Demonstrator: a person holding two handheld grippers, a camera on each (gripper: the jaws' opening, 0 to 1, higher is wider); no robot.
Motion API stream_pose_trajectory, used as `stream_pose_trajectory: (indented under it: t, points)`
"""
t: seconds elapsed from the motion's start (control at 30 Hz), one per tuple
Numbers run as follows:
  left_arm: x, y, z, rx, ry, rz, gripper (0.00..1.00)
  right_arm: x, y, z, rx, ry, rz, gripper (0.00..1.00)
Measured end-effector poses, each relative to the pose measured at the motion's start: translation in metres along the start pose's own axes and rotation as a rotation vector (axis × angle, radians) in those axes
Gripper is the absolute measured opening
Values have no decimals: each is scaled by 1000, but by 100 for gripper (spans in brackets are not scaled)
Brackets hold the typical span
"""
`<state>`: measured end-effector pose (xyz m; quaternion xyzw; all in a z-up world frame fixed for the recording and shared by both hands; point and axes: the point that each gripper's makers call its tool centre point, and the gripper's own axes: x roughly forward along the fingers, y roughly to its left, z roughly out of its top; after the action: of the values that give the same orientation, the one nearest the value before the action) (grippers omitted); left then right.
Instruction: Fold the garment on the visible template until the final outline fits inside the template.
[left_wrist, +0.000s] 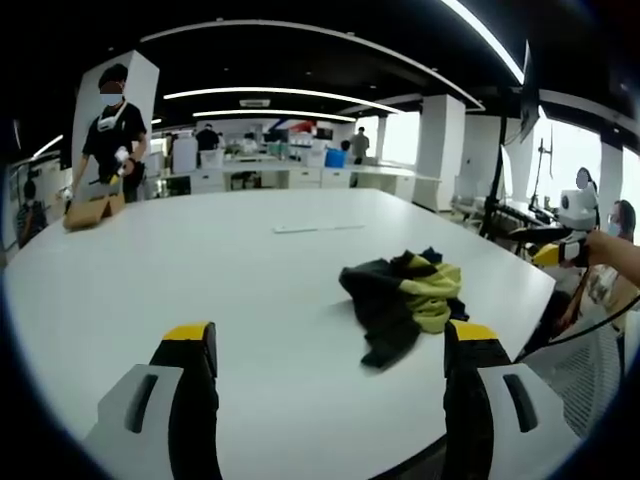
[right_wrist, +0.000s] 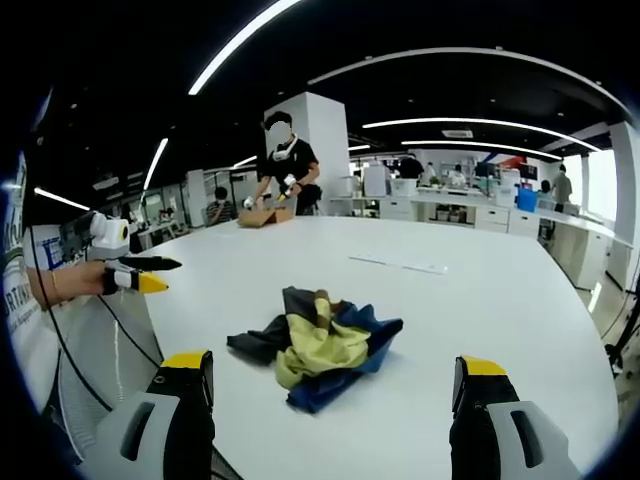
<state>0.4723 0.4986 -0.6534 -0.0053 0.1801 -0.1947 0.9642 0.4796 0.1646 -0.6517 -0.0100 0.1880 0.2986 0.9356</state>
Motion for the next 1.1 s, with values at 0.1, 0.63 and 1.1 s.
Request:
stream_pose_trajectory:
  t: [0.1,0.63,1.1]
  points:
    - [0,-1,0,0,0,-3,90,0,0,-1,1,0,2,99]
    - [1,0,1,-10,-8,-12,84,3,3,1,-1,-7,19,99]
    - [11,-3,0,0,-7,-55,80,19,2,0,14,-12,45,94]
